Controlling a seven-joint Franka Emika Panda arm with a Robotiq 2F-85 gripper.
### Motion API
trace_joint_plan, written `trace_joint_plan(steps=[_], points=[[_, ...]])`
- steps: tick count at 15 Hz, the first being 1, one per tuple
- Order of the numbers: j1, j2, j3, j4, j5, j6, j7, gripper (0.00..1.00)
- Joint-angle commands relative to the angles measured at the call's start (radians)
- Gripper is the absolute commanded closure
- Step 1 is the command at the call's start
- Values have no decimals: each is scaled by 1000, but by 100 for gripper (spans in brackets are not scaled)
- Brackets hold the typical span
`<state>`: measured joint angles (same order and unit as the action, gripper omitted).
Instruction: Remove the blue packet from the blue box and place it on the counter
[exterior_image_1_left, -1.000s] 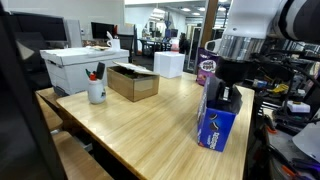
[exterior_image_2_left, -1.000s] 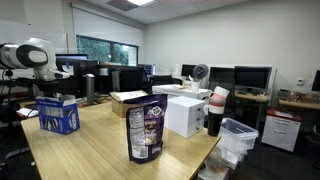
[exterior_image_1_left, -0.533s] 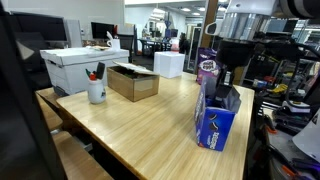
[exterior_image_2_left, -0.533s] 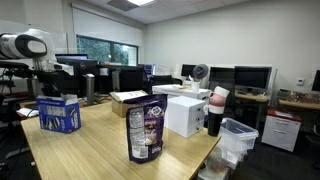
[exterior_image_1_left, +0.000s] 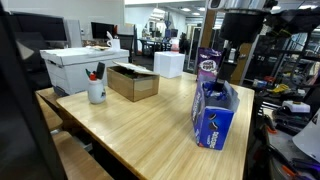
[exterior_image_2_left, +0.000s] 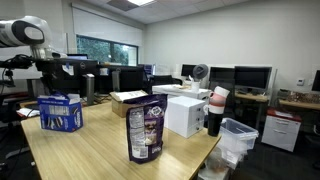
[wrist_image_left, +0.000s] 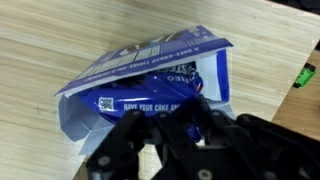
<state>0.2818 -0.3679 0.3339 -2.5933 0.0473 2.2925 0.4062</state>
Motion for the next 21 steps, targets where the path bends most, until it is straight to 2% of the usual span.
trace_joint_plan(steps=[1,5,6,12,14,15,16,20,21], points=[[-5,-73,8,20,0,-74,8,95],[-21,-162,7,34,-13,-134,20,95],[-31,-225,0,28,-14,-163,23,95],[-75,-309,-4,15,-21,-210,30,95],[-94,-348,-21,-24,-18,-221,17,95],[-98,-366,-31,-44,-19,-228,-1,95],[-90,-428,-69,-137,-27,-230,-78,95],[-74,-458,-121,-248,-44,-234,-223,95],[-90,-392,-134,-182,-56,-258,-264,95]])
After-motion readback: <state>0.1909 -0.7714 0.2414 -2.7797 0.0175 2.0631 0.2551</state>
